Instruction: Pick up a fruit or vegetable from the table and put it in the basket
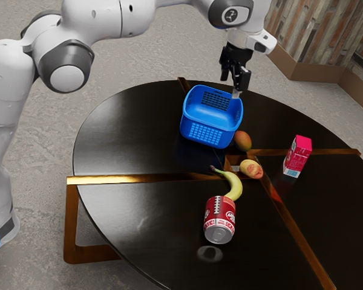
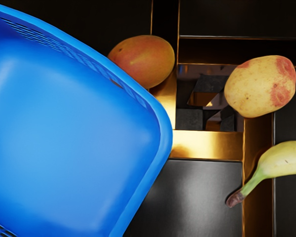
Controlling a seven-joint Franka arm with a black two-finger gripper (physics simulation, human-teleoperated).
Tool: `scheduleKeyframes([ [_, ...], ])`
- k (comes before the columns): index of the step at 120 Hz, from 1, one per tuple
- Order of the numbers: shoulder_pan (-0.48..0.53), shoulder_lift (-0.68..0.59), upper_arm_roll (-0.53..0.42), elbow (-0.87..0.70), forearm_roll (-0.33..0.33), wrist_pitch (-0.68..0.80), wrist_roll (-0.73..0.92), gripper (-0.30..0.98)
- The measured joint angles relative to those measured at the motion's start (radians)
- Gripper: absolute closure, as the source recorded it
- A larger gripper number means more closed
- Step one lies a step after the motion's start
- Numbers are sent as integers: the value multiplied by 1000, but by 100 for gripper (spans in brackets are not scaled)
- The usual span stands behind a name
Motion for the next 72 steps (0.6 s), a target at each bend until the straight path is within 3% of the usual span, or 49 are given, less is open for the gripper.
scheduleKeyframes([
  [72,23,-2,-28,8,-22,2,21,0],
])
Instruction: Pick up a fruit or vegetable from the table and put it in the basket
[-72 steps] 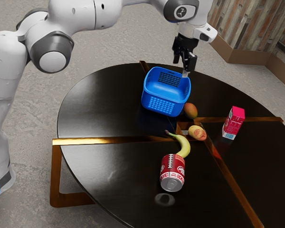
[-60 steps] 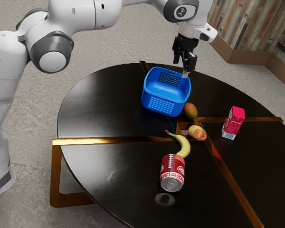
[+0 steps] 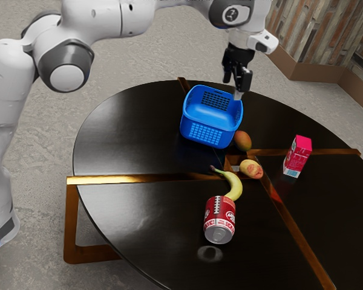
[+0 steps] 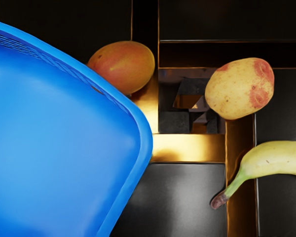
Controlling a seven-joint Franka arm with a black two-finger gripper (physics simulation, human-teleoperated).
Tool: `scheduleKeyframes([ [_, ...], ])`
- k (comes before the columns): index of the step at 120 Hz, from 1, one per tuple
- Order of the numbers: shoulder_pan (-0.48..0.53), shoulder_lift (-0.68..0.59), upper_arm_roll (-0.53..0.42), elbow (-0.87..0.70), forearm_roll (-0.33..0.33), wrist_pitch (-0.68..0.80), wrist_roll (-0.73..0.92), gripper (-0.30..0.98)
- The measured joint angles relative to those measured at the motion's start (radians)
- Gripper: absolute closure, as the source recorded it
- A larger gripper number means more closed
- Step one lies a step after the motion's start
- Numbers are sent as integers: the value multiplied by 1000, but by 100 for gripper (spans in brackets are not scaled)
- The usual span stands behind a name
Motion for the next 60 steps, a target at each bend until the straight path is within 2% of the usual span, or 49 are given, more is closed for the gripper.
scheduleKeyframes([
  [40,0,70,-98,2,-3,24,4,0],
  [60,4,272,-136,273,-9,32,5,0],
])
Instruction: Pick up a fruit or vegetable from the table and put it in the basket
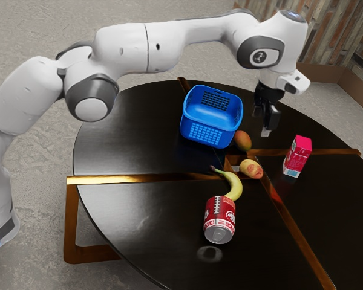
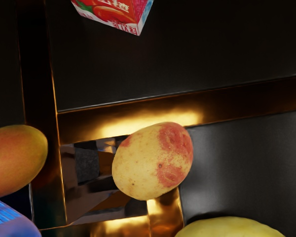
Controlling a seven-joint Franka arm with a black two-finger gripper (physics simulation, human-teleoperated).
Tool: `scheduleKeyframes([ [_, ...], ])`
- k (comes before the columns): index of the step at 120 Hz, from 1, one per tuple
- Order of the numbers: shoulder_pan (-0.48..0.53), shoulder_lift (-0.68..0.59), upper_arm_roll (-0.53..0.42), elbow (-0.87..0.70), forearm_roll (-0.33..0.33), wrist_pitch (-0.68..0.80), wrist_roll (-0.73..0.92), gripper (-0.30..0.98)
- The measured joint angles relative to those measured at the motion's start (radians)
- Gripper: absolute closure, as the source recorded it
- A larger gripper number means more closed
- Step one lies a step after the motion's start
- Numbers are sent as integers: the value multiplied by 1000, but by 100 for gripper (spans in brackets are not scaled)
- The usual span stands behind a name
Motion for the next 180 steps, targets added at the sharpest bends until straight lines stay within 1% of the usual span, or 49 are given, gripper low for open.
scheduleKeyframes([
  [13,2,31,-5,34,-4,4,1,0],
  [27,23,97,-7,38,-13,13,1,0],
  [49,33,159,-8,37,-32,27,3,0],
  [98,48,223,-30,35,-48,61,12,0],
  [144,79,266,-78,33,-50,88,18,0],
  [147,80,267,-79,33,-50,90,18,2],
  [153,80,270,-80,32,-50,94,21,12],
  [162,80,271,-81,30,-47,104,25,24],
  [169,78,268,-81,29,-42,112,27,29],
  [180,77,239,-76,31,-26,116,32,34],
])
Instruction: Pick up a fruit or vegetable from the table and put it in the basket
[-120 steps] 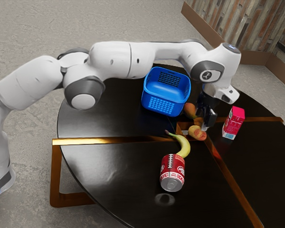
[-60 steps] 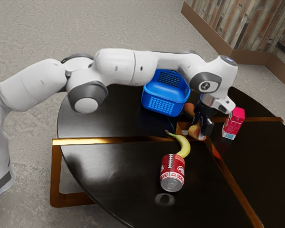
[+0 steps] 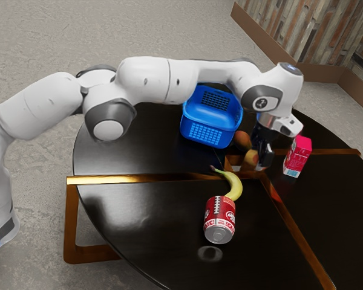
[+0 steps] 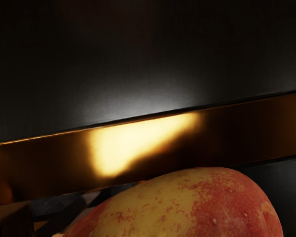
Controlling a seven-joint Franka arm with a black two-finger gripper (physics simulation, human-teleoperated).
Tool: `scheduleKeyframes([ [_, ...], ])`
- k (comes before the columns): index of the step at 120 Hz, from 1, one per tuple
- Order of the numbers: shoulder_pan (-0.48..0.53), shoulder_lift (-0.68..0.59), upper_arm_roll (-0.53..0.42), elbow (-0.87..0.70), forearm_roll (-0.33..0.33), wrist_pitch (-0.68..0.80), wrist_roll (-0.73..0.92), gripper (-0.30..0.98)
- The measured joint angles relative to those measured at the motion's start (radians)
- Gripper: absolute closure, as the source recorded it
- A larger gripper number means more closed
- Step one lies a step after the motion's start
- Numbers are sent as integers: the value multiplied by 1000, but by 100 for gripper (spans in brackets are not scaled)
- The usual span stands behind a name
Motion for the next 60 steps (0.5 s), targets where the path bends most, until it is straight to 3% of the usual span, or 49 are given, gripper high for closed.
scheduleKeyframes([
  [44,-2,-254,3,-8,96,-115,9,32],
  [60,-2,-428,12,-195,149,-173,8,28],
])
